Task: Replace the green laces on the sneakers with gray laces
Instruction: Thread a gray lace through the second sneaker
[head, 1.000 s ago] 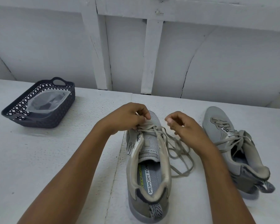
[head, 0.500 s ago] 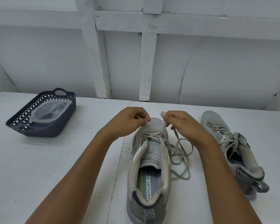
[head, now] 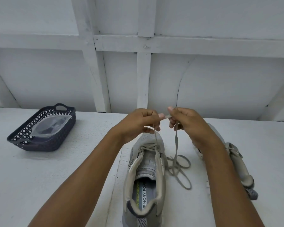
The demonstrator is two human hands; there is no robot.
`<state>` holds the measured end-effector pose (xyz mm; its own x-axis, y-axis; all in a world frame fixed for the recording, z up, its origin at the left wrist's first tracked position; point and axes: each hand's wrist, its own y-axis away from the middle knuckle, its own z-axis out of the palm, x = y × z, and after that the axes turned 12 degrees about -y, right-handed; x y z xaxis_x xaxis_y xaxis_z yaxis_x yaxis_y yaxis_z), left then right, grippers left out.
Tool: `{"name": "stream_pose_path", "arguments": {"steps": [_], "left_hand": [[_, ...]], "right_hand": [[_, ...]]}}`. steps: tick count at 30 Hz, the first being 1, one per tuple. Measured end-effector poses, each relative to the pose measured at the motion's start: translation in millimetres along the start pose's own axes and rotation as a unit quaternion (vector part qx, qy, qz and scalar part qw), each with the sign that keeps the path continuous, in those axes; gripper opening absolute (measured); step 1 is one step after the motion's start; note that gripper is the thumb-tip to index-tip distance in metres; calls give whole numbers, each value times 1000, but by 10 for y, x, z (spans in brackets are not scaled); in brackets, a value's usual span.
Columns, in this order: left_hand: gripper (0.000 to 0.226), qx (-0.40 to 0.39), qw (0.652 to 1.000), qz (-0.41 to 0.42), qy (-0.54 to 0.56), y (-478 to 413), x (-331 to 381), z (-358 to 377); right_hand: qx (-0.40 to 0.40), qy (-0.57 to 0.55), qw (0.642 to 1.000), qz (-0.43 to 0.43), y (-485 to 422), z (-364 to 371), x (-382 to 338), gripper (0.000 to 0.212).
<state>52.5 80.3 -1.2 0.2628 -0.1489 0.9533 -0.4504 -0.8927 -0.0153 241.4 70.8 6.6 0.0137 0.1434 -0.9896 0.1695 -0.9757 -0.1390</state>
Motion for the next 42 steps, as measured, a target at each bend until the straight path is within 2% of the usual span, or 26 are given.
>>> {"name": "stream_pose_path", "arguments": {"steps": [3,5,7,9,10,12,14,16,19,22,26,29,33,37,39,42], "left_hand": [[30,89,987,-43,-128,-53,-62,6],[32,136,951,-85,-265,-101,-123,-16],[28,144,906,-109,-383,-122,-170,-52],[21,130,889,-82,-431,-94,-166,-70],[29,115,900,-52,-417,-68,-144,-69],[37,80,945,3,-316,-5,-31,-42],[25,43,974,36,-221,37,74,1],[20,48,979,59,-189,50,98,-4],[21,105,980,56,-160,19,44,-42],[27,201,970,5,-138,-9,-60,-132],[24,244,949,-69,-188,-23,-255,-209],[22,299,929,-88,-202,-13,-324,-241],[22,391,897,-94,-182,15,-386,-339],[17,401,896,-76,-174,31,-422,-320],[15,357,917,-76,-161,30,-451,-321],[9,271,933,-78,-222,47,-470,-310]], "right_hand": [[29,-43,998,-22,17,-42,-57,37],[43,-65,996,-35,24,-52,-96,37],[42,-68,996,-37,26,-48,-121,38],[28,-53,998,-24,29,-24,-129,38],[16,-45,999,-14,31,-5,-124,38],[-11,-27,1000,4,30,35,-115,39],[-36,-12,999,16,35,64,-103,39],[-49,-6,999,20,35,81,-95,39],[-26,-21,999,1,46,61,-105,38],[9,-56,998,-21,33,-1,-97,34],[-5,-27,1000,-14,29,31,-5,32],[-37,-30,999,25,38,64,73,31],[-86,55,990,99,76,40,88,24],[-65,112,990,57,75,82,18,19],[-35,87,995,16,46,87,-55,18],[-30,81,996,-6,15,49,-166,17]]}}
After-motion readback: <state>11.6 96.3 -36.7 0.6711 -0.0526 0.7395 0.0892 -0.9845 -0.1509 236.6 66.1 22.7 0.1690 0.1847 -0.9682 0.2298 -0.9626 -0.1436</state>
